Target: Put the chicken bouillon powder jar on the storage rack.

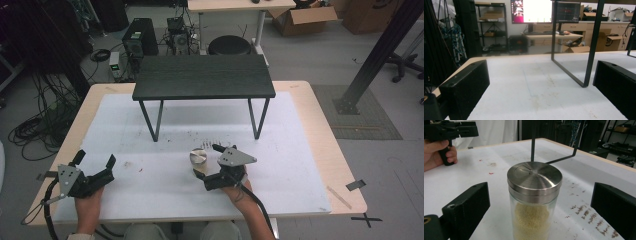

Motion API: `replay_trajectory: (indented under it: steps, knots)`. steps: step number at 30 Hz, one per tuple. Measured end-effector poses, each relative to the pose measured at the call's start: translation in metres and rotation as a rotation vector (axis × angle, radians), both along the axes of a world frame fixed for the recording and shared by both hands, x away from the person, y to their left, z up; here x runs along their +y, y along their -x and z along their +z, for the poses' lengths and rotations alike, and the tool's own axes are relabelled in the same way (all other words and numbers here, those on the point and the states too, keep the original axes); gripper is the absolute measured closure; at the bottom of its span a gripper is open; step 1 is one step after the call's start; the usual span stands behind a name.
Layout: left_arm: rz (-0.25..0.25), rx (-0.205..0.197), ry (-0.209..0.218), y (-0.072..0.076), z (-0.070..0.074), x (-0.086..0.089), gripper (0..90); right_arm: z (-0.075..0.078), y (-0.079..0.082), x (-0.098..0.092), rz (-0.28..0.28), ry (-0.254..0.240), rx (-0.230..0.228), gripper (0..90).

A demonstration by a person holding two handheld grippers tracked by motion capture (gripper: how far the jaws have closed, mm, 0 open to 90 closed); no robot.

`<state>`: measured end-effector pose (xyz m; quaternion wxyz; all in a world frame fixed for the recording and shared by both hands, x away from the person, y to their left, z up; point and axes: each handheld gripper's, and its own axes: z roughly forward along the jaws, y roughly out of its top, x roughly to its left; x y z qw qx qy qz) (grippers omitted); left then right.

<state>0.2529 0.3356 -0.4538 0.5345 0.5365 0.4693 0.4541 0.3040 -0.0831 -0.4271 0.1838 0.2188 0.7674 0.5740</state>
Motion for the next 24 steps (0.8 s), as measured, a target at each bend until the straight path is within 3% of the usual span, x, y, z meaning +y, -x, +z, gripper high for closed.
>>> replay_trajectory:
  steps: [17, 24]
  knots:
    - [0.000, -0.002, 0.001, 0.000, 0.000, 0.000, 1.1, -0.004, -0.010, 0.011, 0.019, 0.040, 0.048, 7.4]
    - [0.000, -0.002, -0.001, 0.000, 0.000, 0.000, 1.1, -0.005, -0.011, 0.014, 0.046, 0.049, 0.064, 14.5]
